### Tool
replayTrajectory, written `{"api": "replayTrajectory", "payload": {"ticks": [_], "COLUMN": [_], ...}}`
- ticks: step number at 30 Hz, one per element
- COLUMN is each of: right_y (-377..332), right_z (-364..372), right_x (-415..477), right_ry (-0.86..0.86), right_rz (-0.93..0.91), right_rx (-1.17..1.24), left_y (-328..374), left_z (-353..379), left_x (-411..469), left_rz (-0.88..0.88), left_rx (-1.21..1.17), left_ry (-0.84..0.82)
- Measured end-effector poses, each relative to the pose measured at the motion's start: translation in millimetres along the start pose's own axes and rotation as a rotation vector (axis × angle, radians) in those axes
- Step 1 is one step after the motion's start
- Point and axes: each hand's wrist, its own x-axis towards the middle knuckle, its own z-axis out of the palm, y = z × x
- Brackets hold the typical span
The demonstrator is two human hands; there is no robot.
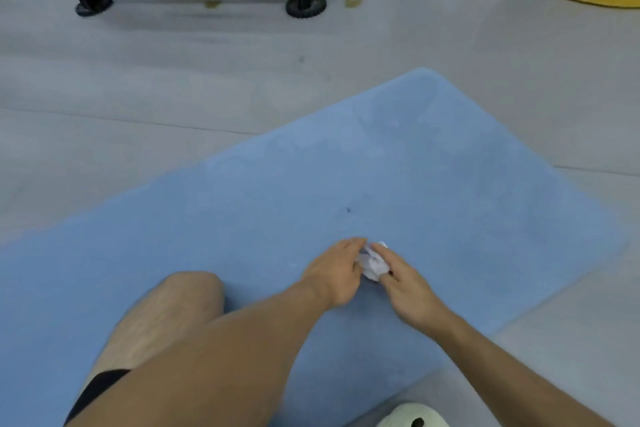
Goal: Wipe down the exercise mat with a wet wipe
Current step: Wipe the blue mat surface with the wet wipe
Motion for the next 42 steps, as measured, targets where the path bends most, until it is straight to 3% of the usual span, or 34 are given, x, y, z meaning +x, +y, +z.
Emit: {"api": "replayTrajectory", "payload": {"ticks": [3, 9, 17, 30, 42], "right_y": [-29, -81, -132, -256, -450], "right_z": [-23, -53, -85, -84, -36], "right_x": [24, 61, 84, 124, 104], "right_ry": [0.123, 0.297, 0.346, 0.127, -0.257], "right_rz": [0.055, -0.010, -0.165, -0.409, -0.814], "right_rx": [0.193, 0.450, 0.585, 0.639, 0.604], "left_y": [15, 48, 73, 63, 44], "left_z": [-25, -89, -158, -288, -423], "left_x": [3, 11, 17, -27, -183], "left_rz": [-0.015, 0.007, 0.113, 0.147, 0.147], "left_rx": [-0.077, -0.314, -0.354, -0.321, -0.349], "left_ry": [0.089, 0.345, 0.437, 0.503, 0.699]}}
